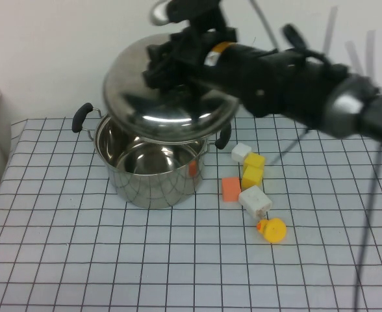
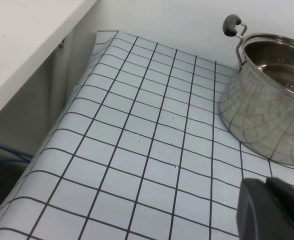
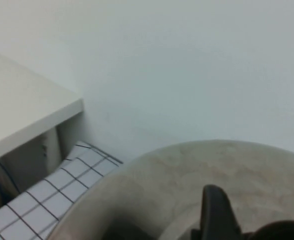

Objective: Cover the pot
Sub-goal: Place the pot lid on the pot

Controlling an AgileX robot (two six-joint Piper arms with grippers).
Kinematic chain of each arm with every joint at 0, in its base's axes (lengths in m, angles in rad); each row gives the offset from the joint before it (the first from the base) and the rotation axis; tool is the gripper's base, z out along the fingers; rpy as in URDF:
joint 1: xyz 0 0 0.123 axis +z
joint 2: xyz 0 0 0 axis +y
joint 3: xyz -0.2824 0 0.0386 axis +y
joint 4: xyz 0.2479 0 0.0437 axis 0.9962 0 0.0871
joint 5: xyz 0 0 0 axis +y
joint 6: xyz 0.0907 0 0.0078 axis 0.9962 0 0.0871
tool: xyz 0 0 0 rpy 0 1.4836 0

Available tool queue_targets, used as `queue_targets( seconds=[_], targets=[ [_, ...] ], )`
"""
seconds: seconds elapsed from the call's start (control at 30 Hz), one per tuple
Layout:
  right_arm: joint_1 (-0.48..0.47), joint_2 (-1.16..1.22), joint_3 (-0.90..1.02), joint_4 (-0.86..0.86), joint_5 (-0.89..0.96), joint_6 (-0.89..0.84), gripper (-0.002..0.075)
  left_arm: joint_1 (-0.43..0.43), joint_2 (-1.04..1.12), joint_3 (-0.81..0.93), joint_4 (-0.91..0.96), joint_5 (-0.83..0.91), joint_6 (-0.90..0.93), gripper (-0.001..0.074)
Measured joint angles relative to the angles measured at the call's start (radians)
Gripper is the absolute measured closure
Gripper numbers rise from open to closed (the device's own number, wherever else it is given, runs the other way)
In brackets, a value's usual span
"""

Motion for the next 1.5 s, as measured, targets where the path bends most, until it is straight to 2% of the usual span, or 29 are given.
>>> queue_targets(
  seconds=[0.23,0.4,1.5],
  targets=[
    [0.027,0.265,-0.336,0.000,0.108,0.000,0.0393,0.000,0.000,0.000,0.000,0.000,0.000,0.0738],
    [0.029,0.389,-0.454,-0.002,0.130,0.000,0.0393,0.000,0.000,0.000,0.000,0.000,-0.004,0.0738],
    [-0.003,0.505,-0.480,0.007,-0.047,0.036,0.0393,0.000,0.000,0.000,0.000,0.000,-0.003,0.0738]
  ],
)
